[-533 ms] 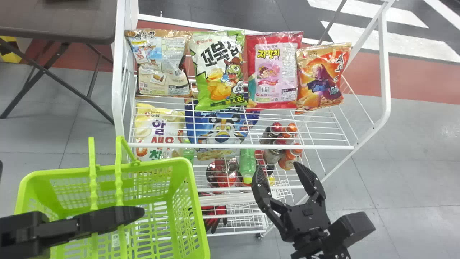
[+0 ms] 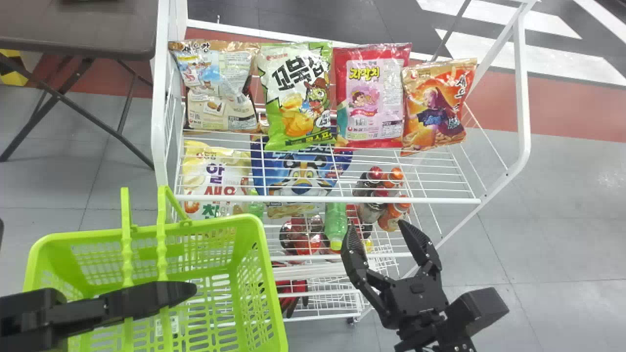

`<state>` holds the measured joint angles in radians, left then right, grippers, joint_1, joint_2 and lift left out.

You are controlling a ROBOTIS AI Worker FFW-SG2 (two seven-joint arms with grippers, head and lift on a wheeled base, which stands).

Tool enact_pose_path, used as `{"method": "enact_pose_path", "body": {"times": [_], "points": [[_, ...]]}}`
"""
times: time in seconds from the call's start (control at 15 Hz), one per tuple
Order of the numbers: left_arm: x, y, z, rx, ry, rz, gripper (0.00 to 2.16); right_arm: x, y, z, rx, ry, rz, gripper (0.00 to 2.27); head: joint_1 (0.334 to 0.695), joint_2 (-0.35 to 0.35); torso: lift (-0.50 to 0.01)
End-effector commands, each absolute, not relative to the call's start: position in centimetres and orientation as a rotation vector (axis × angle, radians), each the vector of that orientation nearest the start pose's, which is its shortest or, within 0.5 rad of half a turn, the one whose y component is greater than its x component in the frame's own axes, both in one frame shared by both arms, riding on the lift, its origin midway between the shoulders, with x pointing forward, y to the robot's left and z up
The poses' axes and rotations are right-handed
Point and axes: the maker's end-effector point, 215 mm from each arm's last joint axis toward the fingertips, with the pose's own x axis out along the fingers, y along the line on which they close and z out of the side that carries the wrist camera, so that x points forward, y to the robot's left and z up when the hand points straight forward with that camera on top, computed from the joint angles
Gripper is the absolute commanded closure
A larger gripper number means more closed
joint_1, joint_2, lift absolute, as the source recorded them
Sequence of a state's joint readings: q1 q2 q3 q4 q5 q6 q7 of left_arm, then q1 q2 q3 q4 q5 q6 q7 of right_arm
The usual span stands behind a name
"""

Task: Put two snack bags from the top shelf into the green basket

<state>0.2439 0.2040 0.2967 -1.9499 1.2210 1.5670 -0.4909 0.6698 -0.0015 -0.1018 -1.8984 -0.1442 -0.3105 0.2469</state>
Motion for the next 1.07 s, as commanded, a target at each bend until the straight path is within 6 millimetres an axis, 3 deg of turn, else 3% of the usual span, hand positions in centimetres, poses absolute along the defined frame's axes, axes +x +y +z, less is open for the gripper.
{"method": "enact_pose_path", "body": {"times": [0.0,0.13,0.33,0.53,1.0], "points": [[28.6,8.2,-36.0,-1.068,0.997,-1.037,2.14,37.2,-24.1,-38.7,0.079,0.012,0.121,0.10,0.695,-0.277,-0.001],[28.6,8.2,-35.9,-1.067,0.997,-1.039,2.14,38.3,-23.7,-38.6,0.083,0.009,0.128,0.10,0.695,-0.277,-0.001],[28.6,8.0,-35.8,-1.064,0.998,-1.044,2.14,41.4,-23.0,-38.8,0.060,0.021,0.131,0.10,0.695,-0.265,-0.001],[28.6,8.0,-35.9,-1.066,0.999,-1.046,2.14,45.0,-21.3,-37.6,0.050,0.011,0.151,0.10,0.695,-0.239,-0.001],[28.4,7.9,-35.9,-1.065,1.002,-1.049,2.14,52.0,-12.7,-37.3,0.020,0.048,0.259,0.08,0.695,-0.131,-0.001]]}}
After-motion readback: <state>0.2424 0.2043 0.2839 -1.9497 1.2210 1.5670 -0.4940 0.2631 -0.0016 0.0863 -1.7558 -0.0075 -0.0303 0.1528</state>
